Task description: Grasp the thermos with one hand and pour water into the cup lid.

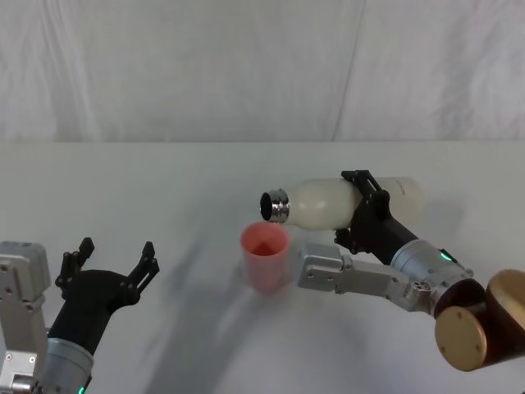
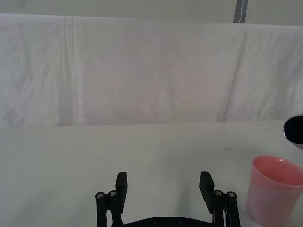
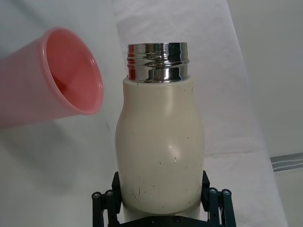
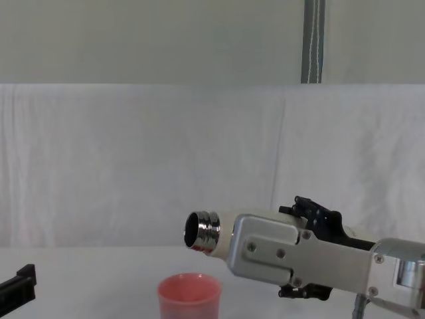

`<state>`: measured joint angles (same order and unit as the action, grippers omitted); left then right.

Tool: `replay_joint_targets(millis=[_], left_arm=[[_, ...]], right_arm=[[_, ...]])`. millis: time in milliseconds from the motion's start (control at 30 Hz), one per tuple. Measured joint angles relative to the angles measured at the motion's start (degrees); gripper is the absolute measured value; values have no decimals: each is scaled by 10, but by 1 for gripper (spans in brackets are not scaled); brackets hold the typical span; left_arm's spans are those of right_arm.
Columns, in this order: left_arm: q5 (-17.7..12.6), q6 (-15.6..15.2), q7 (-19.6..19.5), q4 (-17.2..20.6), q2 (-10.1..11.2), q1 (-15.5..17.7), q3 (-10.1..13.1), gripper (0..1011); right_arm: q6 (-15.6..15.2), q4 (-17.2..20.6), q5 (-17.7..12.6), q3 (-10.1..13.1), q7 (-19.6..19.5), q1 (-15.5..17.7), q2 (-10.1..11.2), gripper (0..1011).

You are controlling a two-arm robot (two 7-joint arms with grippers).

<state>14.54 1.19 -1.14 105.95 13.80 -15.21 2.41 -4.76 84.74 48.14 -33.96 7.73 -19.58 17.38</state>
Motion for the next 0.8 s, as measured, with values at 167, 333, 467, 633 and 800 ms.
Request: replay_joint_targets(millis=[167,333,467,633,800], left_arm=[[0,0,0,0,0,0,0,1001],[0,0,0,0,0,0,0,1001],[0,0,0,0,0,0,0,1001],[0,0,0,0,0,0,0,1001],[0,0,0,0,0,0,0,1001]], right_arm=[[-9,-6,14,-2,-7,-2,-4,950],[-15,-14,33,-4,-21,-4,-6,950],[-18,-19,46,-5,-32,-5,-7,950],[-19,-25,60,-7,-42,-6,-6,950],[-18,-28,64,-7,-45,-7,-6,950]])
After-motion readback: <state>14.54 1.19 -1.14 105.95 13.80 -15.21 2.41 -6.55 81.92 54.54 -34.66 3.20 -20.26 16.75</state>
